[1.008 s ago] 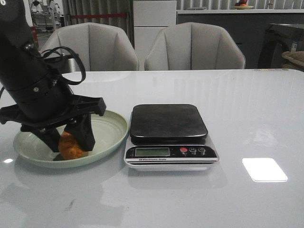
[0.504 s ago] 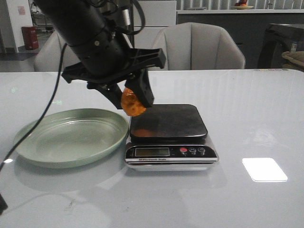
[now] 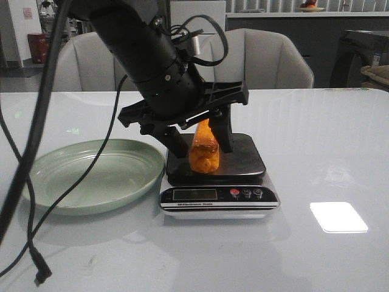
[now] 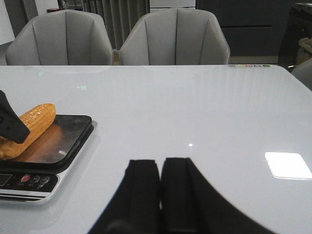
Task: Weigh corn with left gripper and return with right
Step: 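Lift the corn with the left gripper and carry it onto the scale, then open the left gripper and raise it away from the scale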
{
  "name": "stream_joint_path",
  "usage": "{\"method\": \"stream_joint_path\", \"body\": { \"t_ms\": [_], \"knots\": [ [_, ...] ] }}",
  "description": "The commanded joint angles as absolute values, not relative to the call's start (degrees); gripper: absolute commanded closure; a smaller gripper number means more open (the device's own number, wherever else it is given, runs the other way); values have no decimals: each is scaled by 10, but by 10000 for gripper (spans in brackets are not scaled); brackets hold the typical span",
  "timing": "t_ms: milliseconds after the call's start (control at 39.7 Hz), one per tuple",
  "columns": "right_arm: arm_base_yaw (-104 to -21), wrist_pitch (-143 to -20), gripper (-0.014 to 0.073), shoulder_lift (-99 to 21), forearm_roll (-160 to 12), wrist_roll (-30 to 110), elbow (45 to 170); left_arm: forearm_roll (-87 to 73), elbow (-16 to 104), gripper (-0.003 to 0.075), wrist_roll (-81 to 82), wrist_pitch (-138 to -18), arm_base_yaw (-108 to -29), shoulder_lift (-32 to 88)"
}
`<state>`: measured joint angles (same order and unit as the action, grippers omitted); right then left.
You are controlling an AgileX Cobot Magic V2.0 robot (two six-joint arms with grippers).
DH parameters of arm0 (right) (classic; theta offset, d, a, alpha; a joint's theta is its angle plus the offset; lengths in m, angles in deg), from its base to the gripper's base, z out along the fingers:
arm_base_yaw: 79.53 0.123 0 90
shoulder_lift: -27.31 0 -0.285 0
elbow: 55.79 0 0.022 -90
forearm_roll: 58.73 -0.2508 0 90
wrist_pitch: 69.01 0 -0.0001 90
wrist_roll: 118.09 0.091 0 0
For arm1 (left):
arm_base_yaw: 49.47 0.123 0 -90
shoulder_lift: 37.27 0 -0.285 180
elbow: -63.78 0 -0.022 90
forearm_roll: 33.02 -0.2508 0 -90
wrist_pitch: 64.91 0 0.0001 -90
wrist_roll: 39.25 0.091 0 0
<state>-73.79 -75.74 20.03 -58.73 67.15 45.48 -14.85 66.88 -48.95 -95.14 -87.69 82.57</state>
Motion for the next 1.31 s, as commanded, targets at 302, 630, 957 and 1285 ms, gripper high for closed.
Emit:
{"method": "stream_joint_path", "body": {
  "t_ms": [302, 630, 957, 1285],
  "knots": [
    [-741, -714, 446, 212, -583, 668, 449, -174, 686, 197, -490, -968, -882, 750],
    [-741, -714, 446, 212, -583, 668, 449, -218, 549, 198, -490, -922, -882, 577],
    [-741, -714, 446, 211, -583, 668, 449, -262, 376, 198, -490, -886, -882, 343],
    [-741, -714, 446, 211, -583, 668, 449, -320, 225, 199, -489, -886, -882, 72]
  ]
}}
